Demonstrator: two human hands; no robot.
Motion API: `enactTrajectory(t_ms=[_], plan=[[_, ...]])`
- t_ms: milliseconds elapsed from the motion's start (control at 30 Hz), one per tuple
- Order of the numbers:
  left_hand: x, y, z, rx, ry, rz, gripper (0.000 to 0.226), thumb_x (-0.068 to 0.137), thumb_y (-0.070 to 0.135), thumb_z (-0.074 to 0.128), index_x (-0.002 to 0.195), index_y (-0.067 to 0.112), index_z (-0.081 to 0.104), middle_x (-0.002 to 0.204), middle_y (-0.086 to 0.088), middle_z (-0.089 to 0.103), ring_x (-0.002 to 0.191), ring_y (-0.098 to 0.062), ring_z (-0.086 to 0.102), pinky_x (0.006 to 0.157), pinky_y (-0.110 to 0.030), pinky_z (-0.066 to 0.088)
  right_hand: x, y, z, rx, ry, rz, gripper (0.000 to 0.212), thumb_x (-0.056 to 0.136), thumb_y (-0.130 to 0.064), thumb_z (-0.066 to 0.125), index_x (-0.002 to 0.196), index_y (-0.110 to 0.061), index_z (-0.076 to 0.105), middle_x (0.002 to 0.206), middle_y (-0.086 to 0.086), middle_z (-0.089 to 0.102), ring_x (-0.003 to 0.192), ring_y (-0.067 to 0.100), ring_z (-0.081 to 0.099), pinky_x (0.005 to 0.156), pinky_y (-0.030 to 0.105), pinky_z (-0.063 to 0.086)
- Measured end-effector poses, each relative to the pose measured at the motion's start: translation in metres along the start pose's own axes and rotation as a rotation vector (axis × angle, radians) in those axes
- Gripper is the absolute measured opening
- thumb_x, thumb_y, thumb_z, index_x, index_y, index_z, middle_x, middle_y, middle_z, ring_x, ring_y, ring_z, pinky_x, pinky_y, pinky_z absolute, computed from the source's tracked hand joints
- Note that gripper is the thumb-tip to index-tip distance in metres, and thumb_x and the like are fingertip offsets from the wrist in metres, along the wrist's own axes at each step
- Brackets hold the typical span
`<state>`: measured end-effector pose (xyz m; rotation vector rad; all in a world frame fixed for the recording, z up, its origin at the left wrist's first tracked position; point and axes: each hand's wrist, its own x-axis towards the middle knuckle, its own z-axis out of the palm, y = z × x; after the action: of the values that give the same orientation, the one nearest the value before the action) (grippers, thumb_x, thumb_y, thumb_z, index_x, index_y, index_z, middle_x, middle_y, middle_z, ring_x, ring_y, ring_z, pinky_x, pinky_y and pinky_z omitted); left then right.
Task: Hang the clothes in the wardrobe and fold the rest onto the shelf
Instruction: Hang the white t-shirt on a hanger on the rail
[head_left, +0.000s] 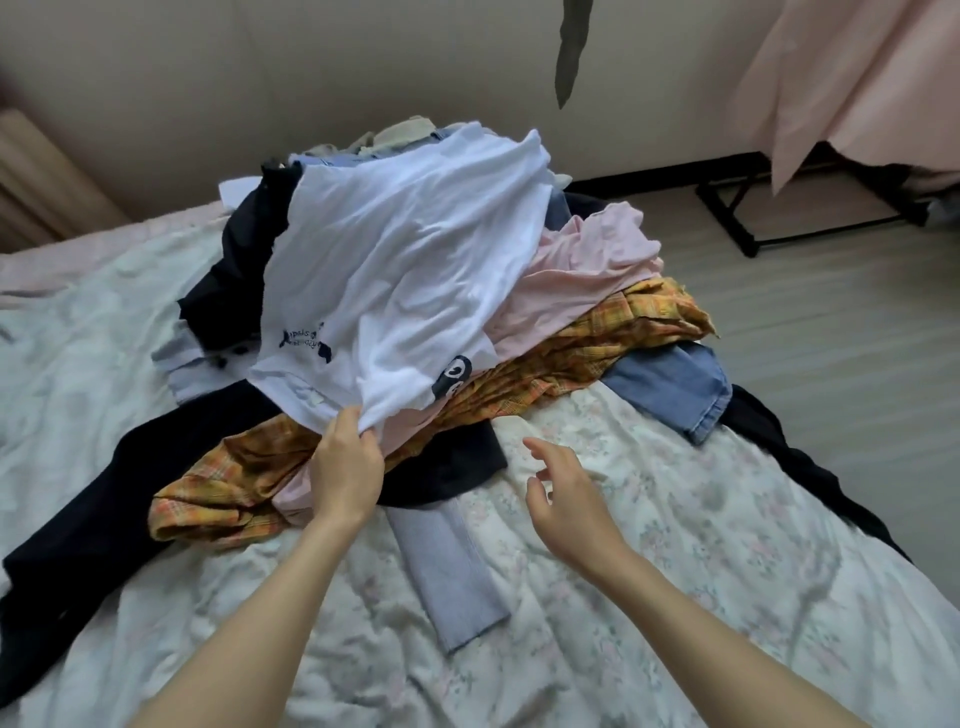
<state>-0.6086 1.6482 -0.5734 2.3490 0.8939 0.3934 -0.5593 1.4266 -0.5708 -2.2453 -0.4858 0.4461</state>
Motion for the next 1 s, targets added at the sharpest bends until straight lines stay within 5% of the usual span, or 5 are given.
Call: enactTrajectory(t_ms=[167,533,733,900,1000], plan=[[-0.034,0.064,-0.047,-0.103,-0.133,0.277,0.03,0.091,0.012,0.055,0.064,0.016,0.043,0.05,0.008,0.035,0.049,-0.018,0.037,0.052,-0.033,0.025,-0.014,-0.039,-0.023,-0.011,0.007,-0.196,0.067,0.09,-0.012,0.052,0.147,-0.03,0.022,0.143,-0.003,0.029,0.128,0.01,0.035,0.091,0.018,0.037],[-0.148,0.239,-0.159,-0.488,-0.47,0.42,0.042,0.092,0.024,0.059,0.058,-0.001,0.053,0.057,-0.003,0.045,0.056,-0.013,0.04,0.056,-0.031,0.032,-0.156,-0.112,-0.135,0.475,-0.018,-0.126,0.079,0.07,-0.047,0.072,0.129,-0.062,0.022,0.135,-0.019,0.042,0.118,-0.001,0.048,0.089,0.018,0.046],[-0.248,0.317,-0.193,-0.554,-0.7,0.557,0.035,0.093,0.026,0.057,0.068,0.005,0.069,0.062,0.003,0.053,0.055,-0.002,0.044,0.059,-0.025,0.034,-0.282,-0.121,-0.205,0.317,0.432,-0.007,0.031,0.089,-0.012,0.062,0.119,-0.016,0.055,0.098,-0.011,0.063,0.086,-0.012,0.058,0.069,0.003,0.04],[-0.312,0.378,-0.218,-0.733,-0.756,0.709,0.022,0.091,0.027,0.06,0.079,0.017,0.075,0.115,0.007,0.051,0.112,-0.008,0.047,0.092,-0.023,0.041,-0.394,-0.129,-0.274,0.166,0.738,0.085,0.071,0.074,-0.074,0.043,0.097,-0.01,0.059,0.069,-0.007,0.053,0.064,0.01,0.046,0.054,0.021,0.033],[-0.359,0.407,-0.231,-1.028,-1.072,0.705,0.028,0.095,0.025,0.053,0.079,0.017,0.075,0.114,0.011,0.065,0.098,0.002,0.061,0.078,-0.01,0.045,-0.457,-0.137,-0.314,0.209,0.86,0.106,0.037,0.086,-0.05,0.049,0.082,-0.013,0.056,0.063,-0.01,0.045,0.058,0.005,0.04,0.051,0.019,0.032]])
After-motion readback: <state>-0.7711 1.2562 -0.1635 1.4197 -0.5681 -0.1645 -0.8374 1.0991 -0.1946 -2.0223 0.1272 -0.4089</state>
